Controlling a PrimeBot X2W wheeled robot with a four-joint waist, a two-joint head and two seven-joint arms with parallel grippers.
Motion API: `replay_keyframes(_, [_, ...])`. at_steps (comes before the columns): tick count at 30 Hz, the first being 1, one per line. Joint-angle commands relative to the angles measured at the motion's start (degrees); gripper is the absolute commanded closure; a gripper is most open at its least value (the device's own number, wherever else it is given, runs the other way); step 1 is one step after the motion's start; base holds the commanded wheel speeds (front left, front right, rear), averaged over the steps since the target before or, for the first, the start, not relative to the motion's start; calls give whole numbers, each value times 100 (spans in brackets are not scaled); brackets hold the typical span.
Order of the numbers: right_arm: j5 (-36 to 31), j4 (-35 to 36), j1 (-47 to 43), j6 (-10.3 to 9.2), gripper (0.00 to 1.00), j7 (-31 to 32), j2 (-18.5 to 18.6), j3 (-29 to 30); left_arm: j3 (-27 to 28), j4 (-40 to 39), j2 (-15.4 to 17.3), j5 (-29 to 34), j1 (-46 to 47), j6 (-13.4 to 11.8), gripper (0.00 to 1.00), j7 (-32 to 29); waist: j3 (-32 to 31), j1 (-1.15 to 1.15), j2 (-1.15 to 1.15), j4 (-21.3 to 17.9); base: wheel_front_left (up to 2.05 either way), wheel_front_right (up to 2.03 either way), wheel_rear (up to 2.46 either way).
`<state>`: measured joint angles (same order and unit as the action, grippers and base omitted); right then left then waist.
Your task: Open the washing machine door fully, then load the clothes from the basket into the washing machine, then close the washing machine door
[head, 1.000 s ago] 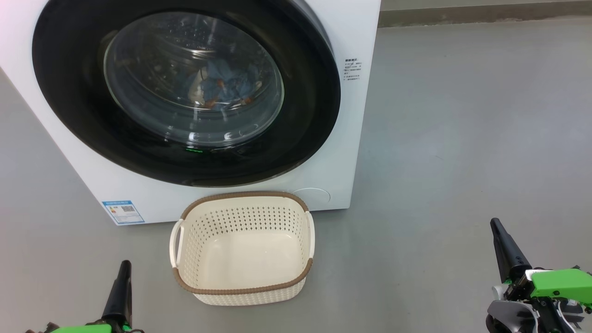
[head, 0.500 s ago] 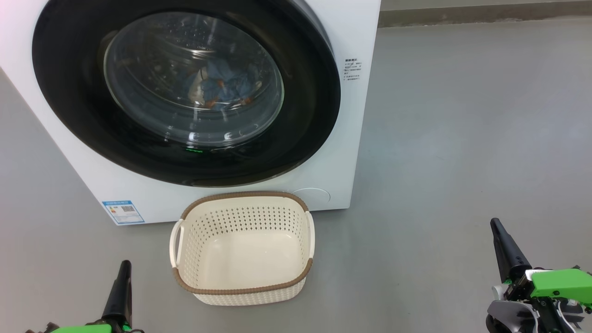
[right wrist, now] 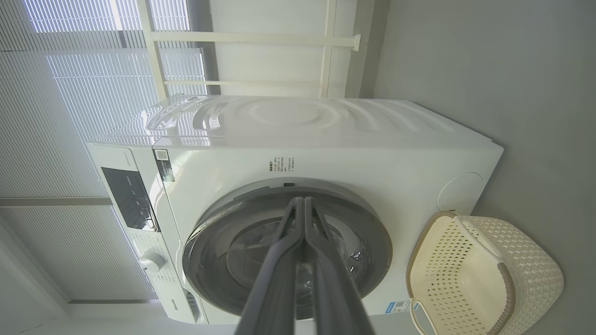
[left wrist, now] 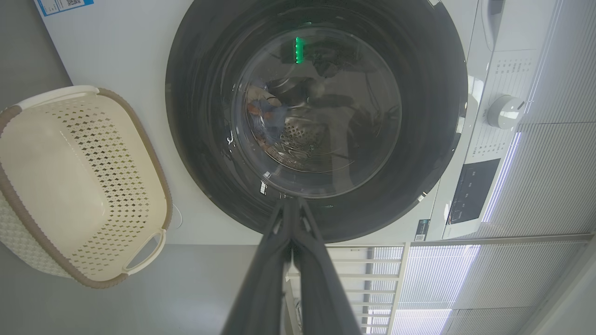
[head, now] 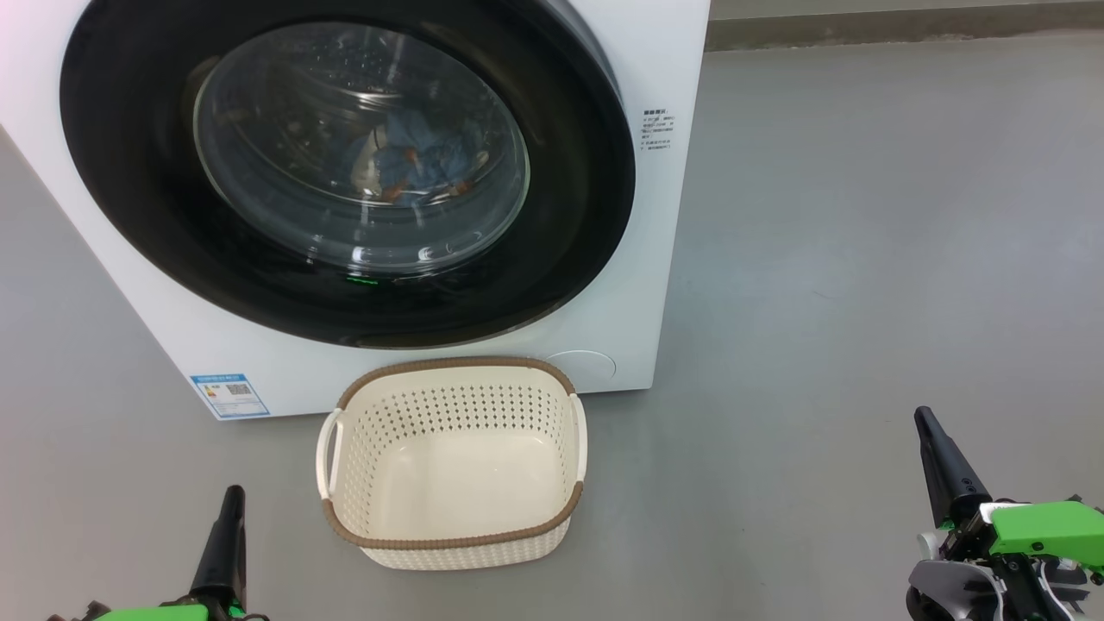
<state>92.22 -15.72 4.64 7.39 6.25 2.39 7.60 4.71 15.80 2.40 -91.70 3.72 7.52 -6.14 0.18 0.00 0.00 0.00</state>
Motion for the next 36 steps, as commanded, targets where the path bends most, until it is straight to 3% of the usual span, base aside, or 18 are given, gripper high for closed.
replay_keyframes(1, [-8,169,155,10,100,27,51,-104,184,-177,48,-45,247,-3,100,-37,0,0,0,0,0,0,0])
replay_keyframes(36, [-9,169,155,10,100,28,50,-103,182,-177,48,-46,247,-3,100,-36,0,0,0,0,0,0,0])
